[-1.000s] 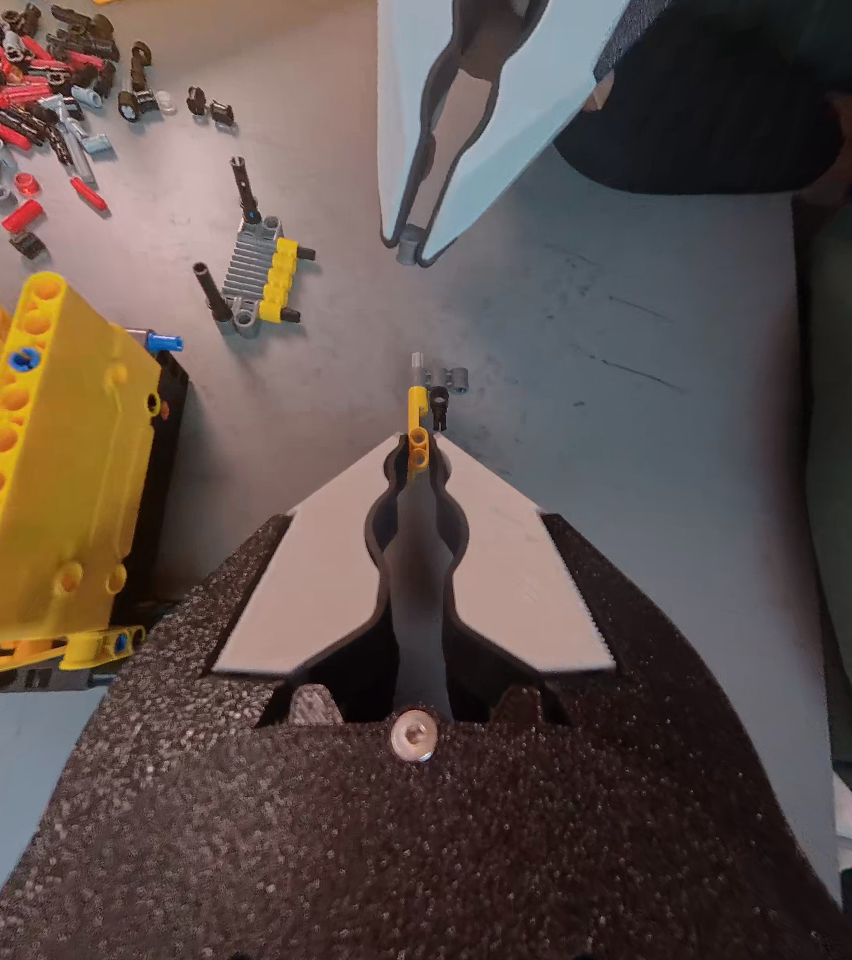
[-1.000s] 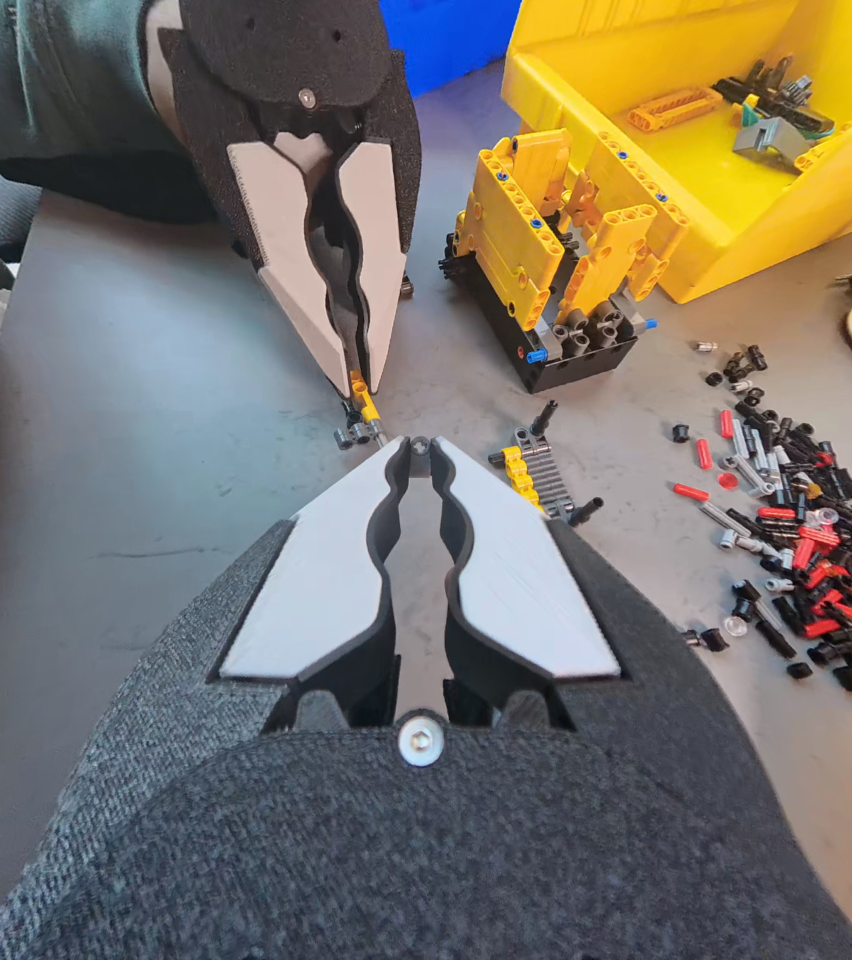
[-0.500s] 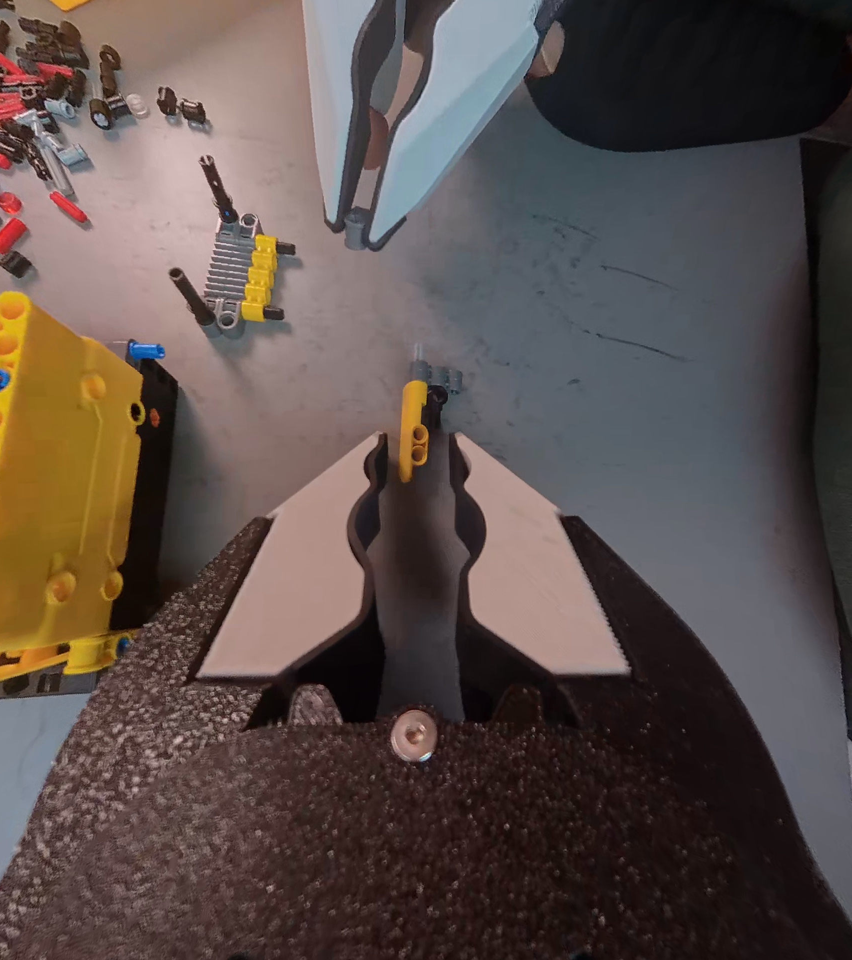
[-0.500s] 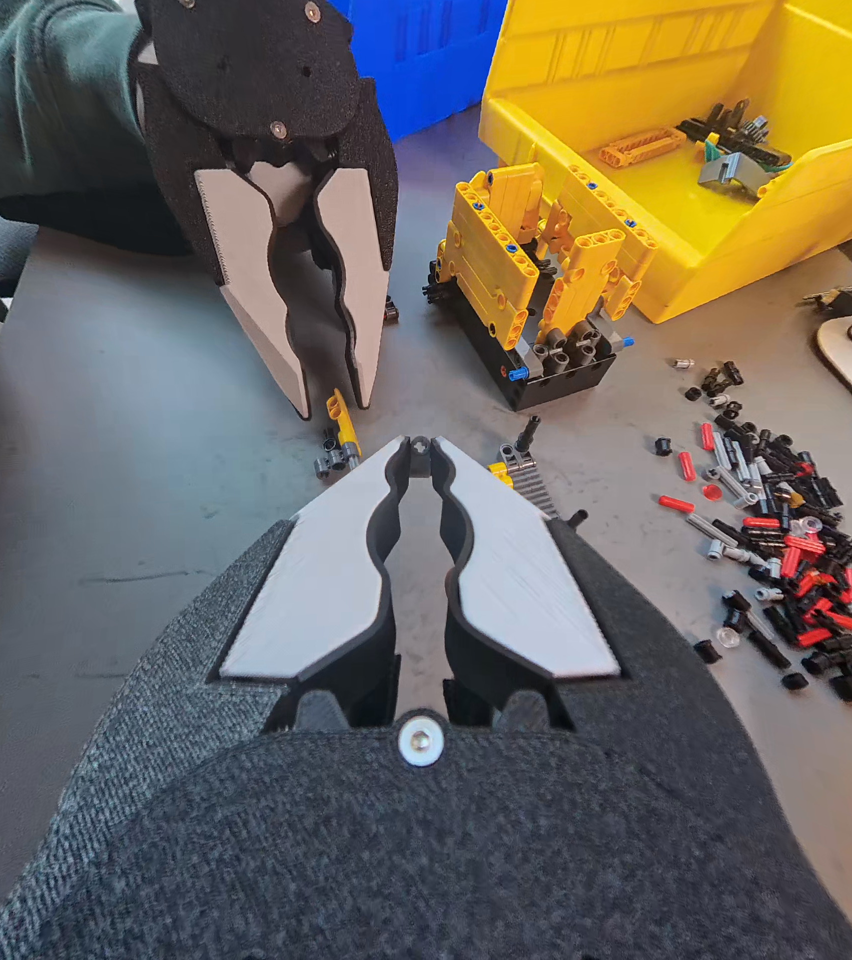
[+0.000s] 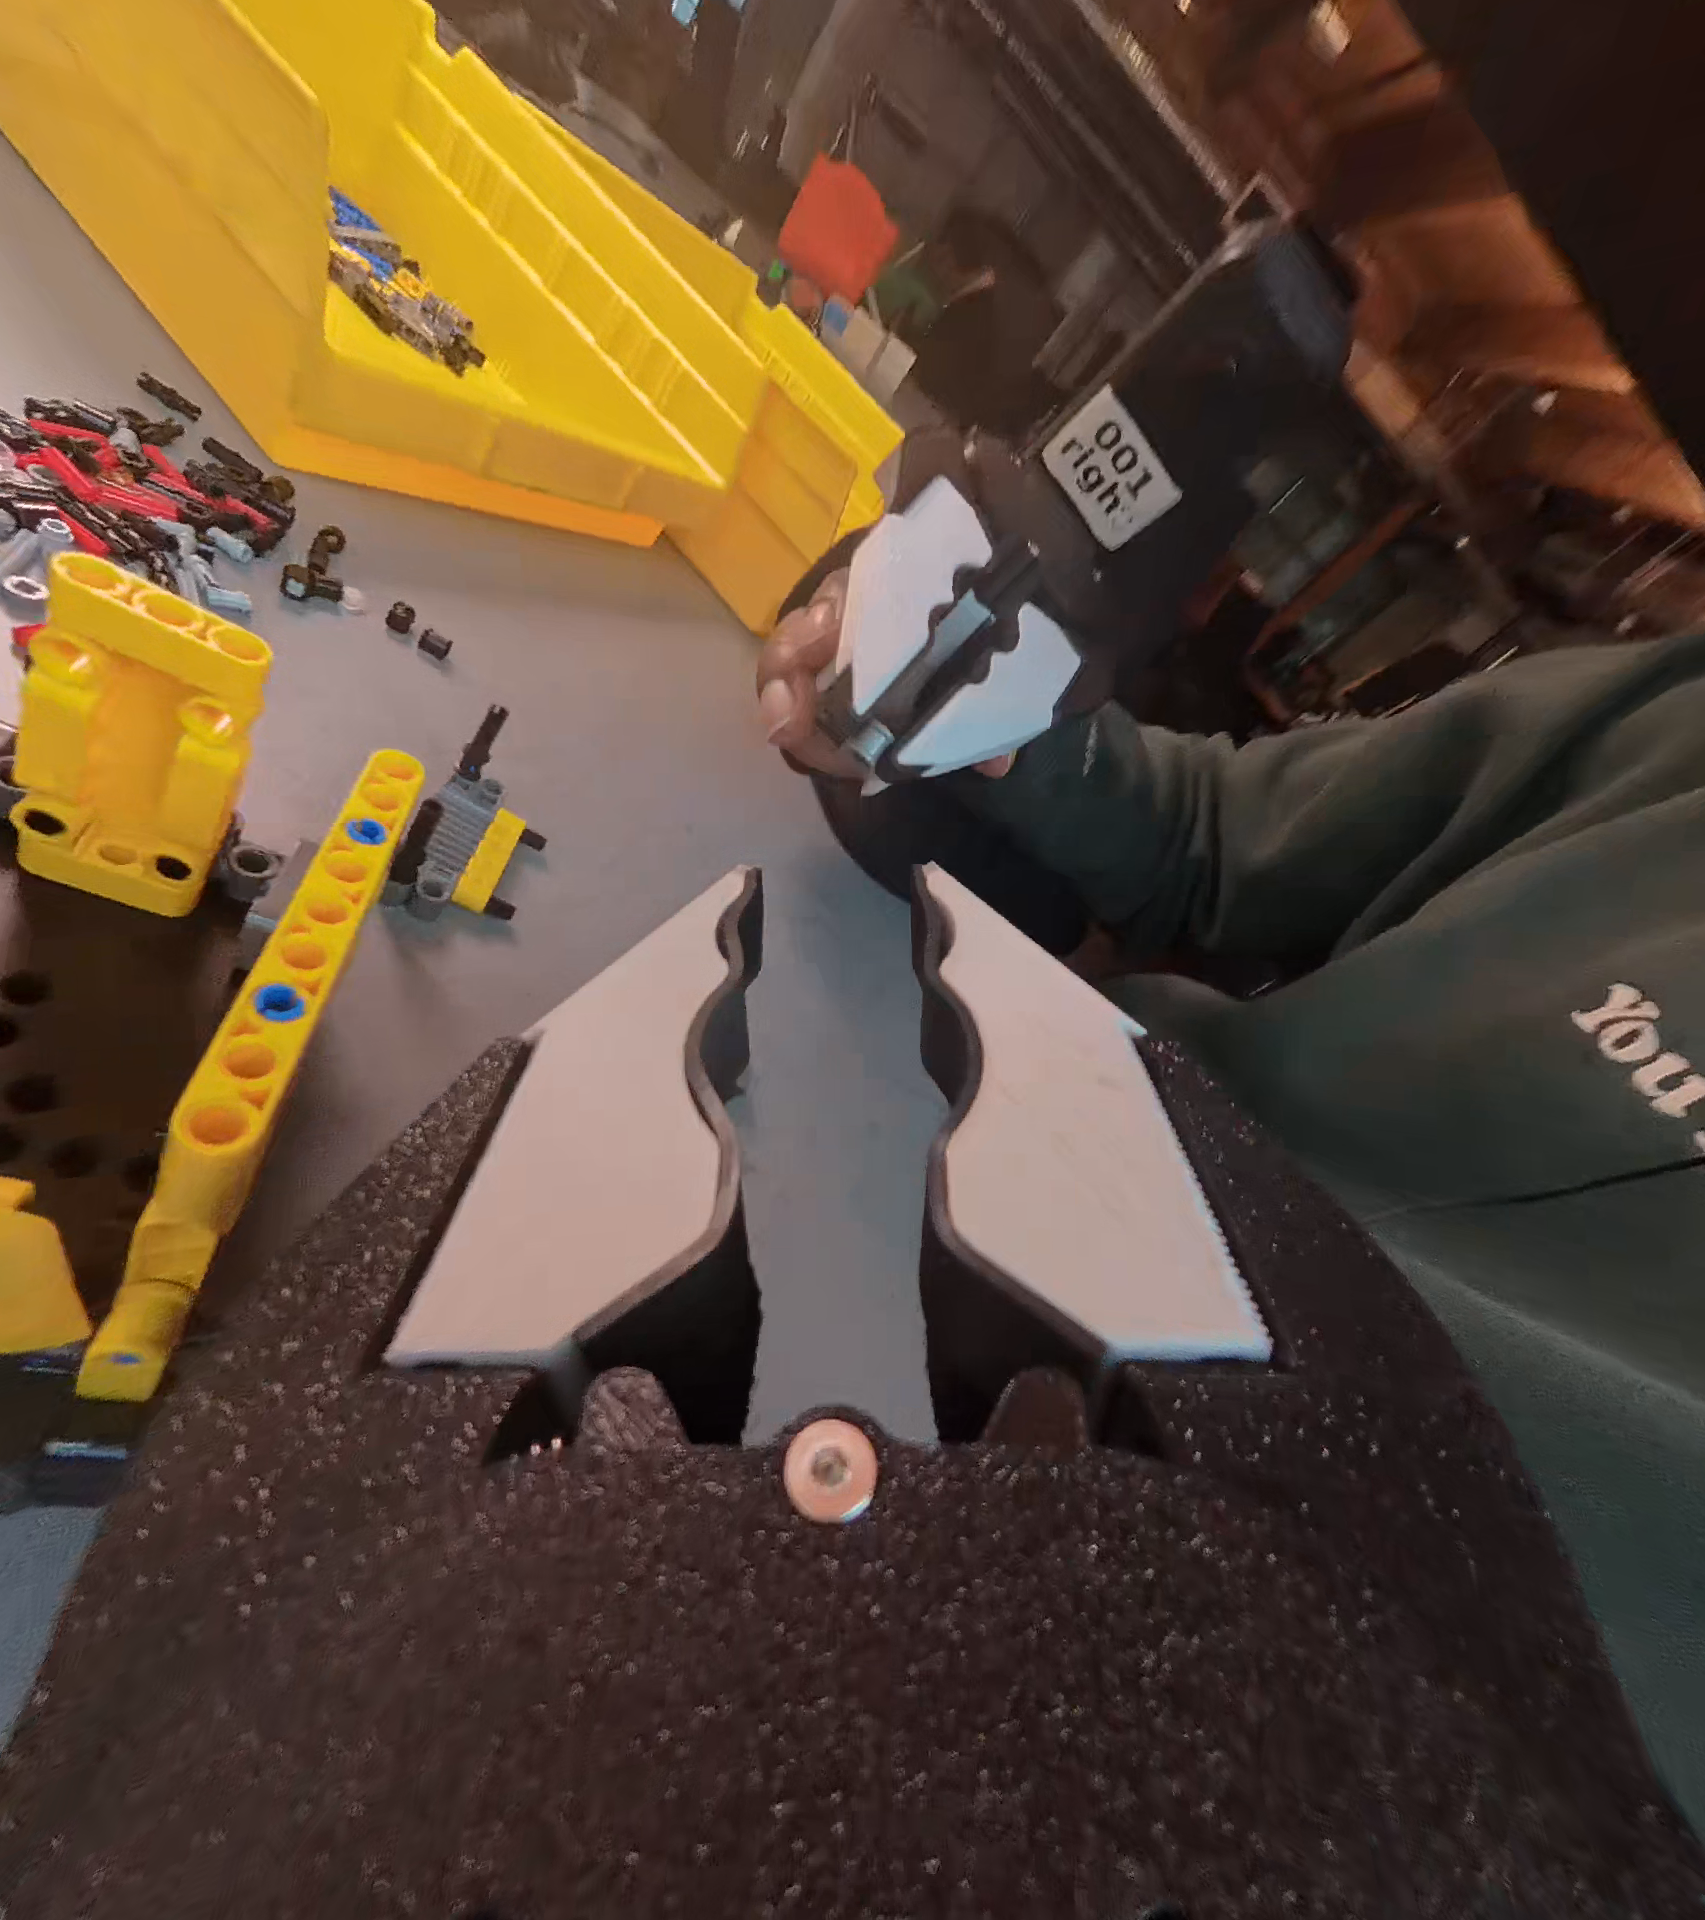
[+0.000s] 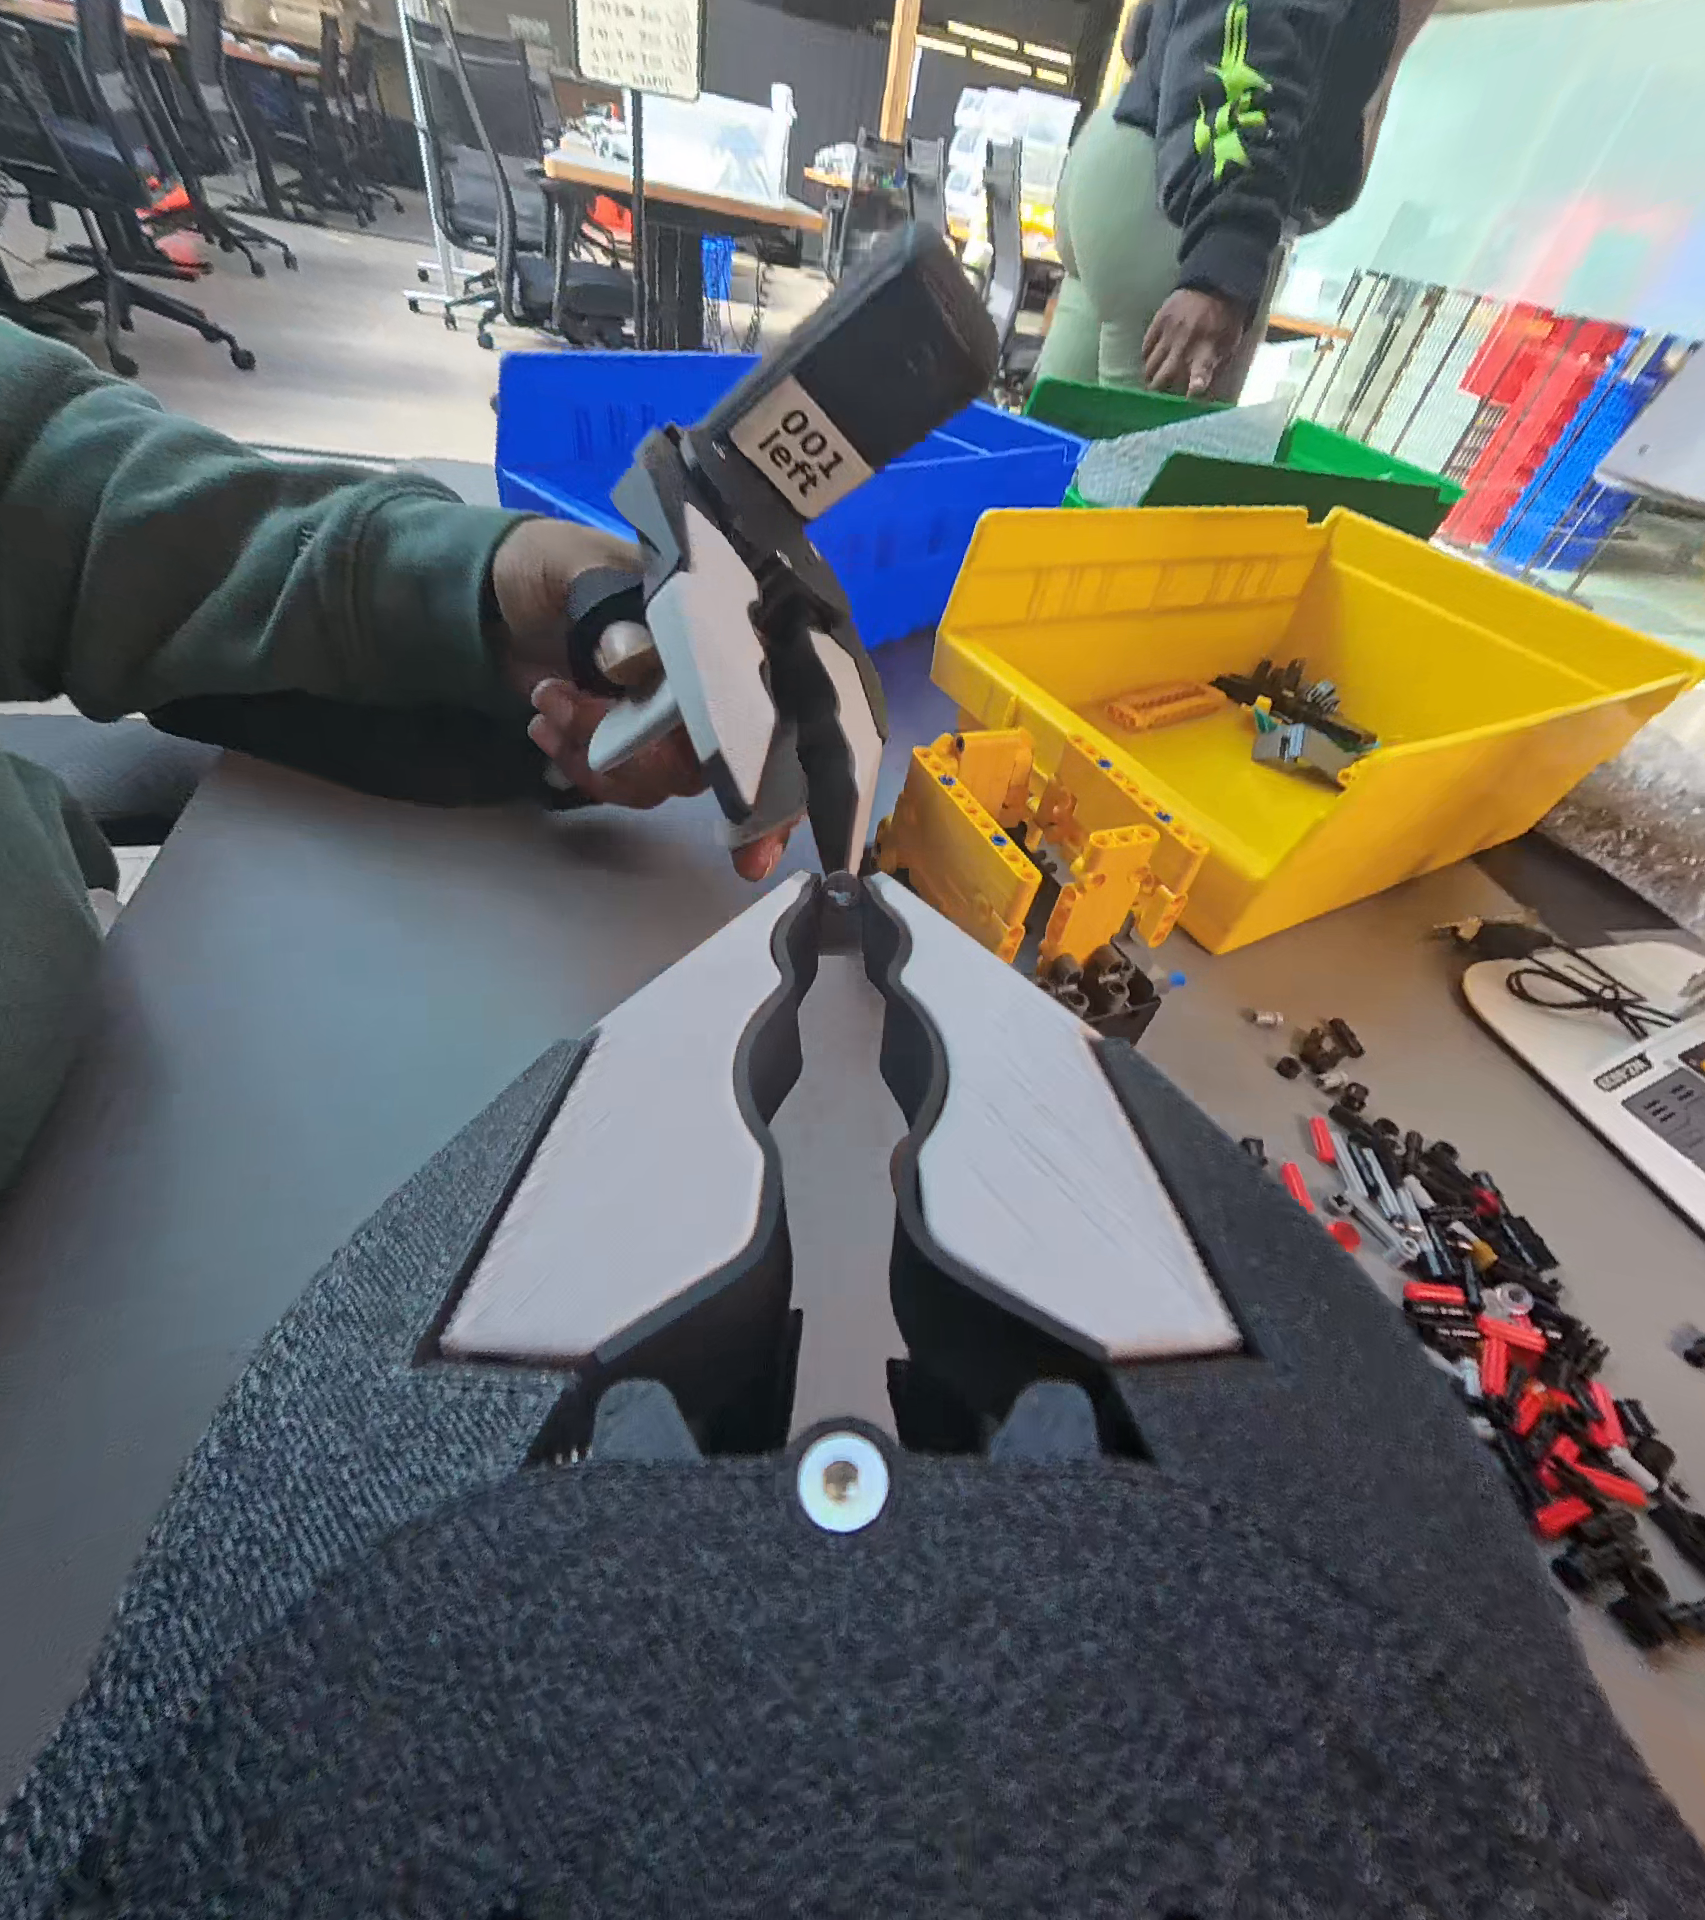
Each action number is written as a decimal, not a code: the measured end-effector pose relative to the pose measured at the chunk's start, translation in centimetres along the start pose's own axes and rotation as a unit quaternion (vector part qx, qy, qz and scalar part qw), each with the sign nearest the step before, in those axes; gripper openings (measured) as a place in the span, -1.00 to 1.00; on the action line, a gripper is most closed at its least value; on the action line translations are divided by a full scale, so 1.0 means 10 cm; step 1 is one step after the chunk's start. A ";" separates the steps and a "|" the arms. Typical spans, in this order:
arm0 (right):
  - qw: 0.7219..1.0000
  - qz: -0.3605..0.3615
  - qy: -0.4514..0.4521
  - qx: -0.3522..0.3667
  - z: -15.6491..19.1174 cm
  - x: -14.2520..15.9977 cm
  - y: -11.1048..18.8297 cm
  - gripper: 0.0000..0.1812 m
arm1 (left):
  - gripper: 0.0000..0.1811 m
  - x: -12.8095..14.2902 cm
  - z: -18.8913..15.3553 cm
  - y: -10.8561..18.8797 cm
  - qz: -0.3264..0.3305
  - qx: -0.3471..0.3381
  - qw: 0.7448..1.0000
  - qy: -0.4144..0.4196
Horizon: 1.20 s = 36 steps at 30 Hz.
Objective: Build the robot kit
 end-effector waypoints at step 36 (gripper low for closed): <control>0.989 -0.023 0.139 0.037 0.27 -0.06 -0.17 -0.92 | -0.91 0.04 0.01 -0.11 -0.045 0.159 0.979 0.118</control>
Point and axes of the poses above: each gripper's, where its closed fingertips meet, y back along the fingers, x out of its underside, z = x × y across the jaws, the point moved 10 cm from there along y, back along the fingers, and after that the axes turned 8 degrees about -x, right-handed, at the moved point
